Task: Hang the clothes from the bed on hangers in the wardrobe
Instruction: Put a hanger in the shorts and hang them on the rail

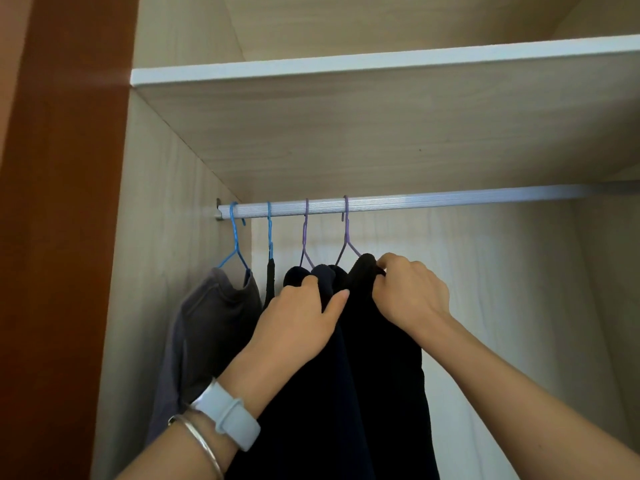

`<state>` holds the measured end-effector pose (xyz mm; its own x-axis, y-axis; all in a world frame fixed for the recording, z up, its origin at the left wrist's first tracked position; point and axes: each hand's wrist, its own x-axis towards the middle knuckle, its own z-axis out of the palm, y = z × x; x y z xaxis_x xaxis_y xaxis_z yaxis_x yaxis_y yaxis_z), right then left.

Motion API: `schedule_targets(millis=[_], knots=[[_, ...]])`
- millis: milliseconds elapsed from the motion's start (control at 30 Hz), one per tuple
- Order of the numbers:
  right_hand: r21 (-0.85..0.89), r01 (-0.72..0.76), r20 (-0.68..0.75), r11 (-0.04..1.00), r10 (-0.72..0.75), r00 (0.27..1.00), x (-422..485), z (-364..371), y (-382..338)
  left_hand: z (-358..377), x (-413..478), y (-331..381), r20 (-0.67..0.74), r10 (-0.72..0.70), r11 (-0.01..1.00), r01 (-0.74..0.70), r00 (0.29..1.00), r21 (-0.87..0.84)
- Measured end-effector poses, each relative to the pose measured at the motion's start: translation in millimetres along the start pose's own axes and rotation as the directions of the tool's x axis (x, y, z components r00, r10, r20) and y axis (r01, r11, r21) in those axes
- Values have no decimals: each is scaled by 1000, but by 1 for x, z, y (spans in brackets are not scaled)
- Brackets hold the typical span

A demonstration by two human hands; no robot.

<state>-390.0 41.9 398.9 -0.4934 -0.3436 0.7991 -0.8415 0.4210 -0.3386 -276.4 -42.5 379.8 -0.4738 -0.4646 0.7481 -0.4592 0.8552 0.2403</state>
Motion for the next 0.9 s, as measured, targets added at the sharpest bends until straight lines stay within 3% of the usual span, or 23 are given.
schedule_targets(millis=[200, 333, 467, 567, 700, 900], knots=[[-21, 2, 22, 1000, -2, 1000, -1, 3, -9, -7, -2, 0, -39, -13, 999, 14, 999, 30], [-70, 30, 21, 997, -28, 999, -10, -2, -8, -17, -4, -12, -156, 37, 982, -7, 987, 188], [-138, 219, -113, 966, -235, 965, -26, -3, -23, -25, 6, -31, -125, -182, 983, 184, 975, 6], [-86, 243, 25, 966, -242, 970, -28, -2, -40, -25, 8, -40, -18, -347, 936, 345, 938, -66], [-57, 264, 222, 963, -245, 944, -21, -2, -61, -30, 7, -51, -64, -387, 921, 390, 920, 28], [87, 237, 222, 968, -251, 942, -28, 14, -87, -43, 1, -64, -145, -343, 922, 362, 928, 136]])
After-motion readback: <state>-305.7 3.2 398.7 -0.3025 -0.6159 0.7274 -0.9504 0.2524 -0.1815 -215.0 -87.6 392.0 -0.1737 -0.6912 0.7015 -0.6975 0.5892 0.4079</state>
